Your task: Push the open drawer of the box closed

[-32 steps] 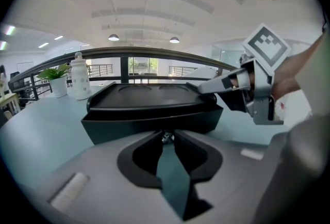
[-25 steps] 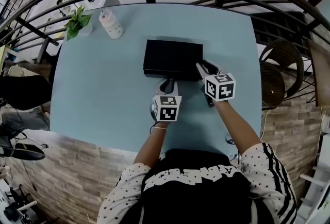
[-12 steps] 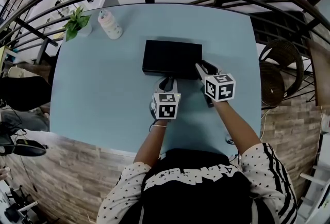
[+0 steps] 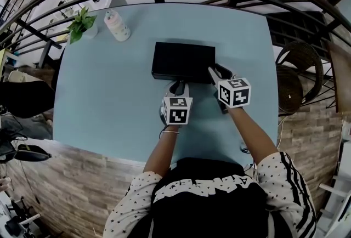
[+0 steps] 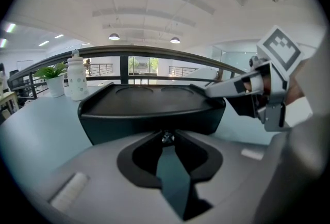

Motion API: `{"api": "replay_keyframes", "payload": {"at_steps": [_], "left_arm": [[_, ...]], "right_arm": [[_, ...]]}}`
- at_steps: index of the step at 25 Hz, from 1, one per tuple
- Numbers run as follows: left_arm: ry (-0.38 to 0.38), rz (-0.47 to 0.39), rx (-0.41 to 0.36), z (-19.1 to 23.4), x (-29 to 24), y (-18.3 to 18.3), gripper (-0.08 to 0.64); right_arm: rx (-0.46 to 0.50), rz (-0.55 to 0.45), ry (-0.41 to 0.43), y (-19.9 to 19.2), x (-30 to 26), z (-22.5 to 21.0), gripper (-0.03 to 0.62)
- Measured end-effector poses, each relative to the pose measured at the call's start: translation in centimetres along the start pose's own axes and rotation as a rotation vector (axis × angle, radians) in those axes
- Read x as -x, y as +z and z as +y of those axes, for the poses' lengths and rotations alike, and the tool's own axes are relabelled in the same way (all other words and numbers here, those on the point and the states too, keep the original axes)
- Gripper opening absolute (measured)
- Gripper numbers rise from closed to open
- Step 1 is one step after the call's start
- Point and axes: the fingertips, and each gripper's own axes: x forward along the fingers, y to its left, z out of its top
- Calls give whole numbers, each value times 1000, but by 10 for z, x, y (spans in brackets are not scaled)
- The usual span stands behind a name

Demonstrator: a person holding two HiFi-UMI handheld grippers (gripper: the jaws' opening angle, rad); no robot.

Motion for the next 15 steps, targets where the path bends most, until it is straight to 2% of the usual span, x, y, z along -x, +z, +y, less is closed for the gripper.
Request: {"api": "replay_keyframes", "payload": {"at_steps": [15], "left_arm": [[-6,-18,0,-1,2,-3,0]], "right_arm": [[2,2,-12,0,1,-1,101]]}}
